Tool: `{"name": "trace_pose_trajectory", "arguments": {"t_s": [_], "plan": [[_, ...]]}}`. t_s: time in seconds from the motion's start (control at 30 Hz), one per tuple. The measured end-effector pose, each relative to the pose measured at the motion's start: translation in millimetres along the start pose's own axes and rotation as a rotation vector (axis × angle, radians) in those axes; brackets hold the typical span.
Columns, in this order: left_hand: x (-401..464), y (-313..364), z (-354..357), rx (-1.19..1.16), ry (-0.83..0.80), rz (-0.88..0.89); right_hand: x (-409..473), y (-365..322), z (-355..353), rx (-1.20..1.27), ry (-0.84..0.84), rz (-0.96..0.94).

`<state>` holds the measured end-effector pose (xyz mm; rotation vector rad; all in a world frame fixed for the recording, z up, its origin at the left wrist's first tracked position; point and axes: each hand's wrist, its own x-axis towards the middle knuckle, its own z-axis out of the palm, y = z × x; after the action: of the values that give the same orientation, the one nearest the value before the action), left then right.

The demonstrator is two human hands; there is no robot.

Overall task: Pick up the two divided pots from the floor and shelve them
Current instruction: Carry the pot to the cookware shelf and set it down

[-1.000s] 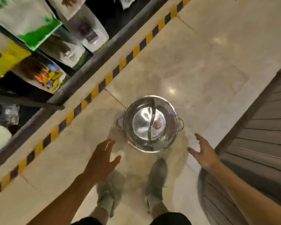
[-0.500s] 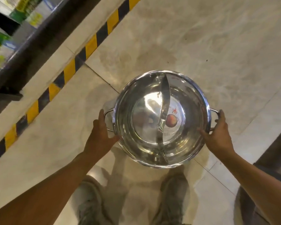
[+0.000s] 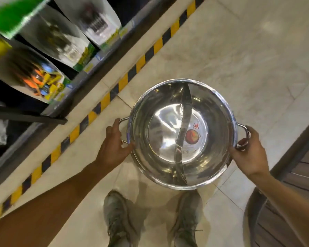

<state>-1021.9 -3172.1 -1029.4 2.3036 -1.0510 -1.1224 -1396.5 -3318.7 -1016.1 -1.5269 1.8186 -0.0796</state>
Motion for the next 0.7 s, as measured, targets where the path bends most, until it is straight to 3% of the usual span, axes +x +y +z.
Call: {"name": "trace_pose_trajectory", "arguments": {"t_s": [0.4,0.53,0.7], "plan": [[-194,262,-379,-0.015,0.183,0.169,-203,-311,-296,0.076,0.139,-0.314],[-260,309,-471,-0.02,0.263,0.219,-270,-380,-367,0.091,0.203,-0.438],[-323,330,-535,0.019,0.384,0.288,-328,-429,-416,0.1,0.272,-0.575]]}}
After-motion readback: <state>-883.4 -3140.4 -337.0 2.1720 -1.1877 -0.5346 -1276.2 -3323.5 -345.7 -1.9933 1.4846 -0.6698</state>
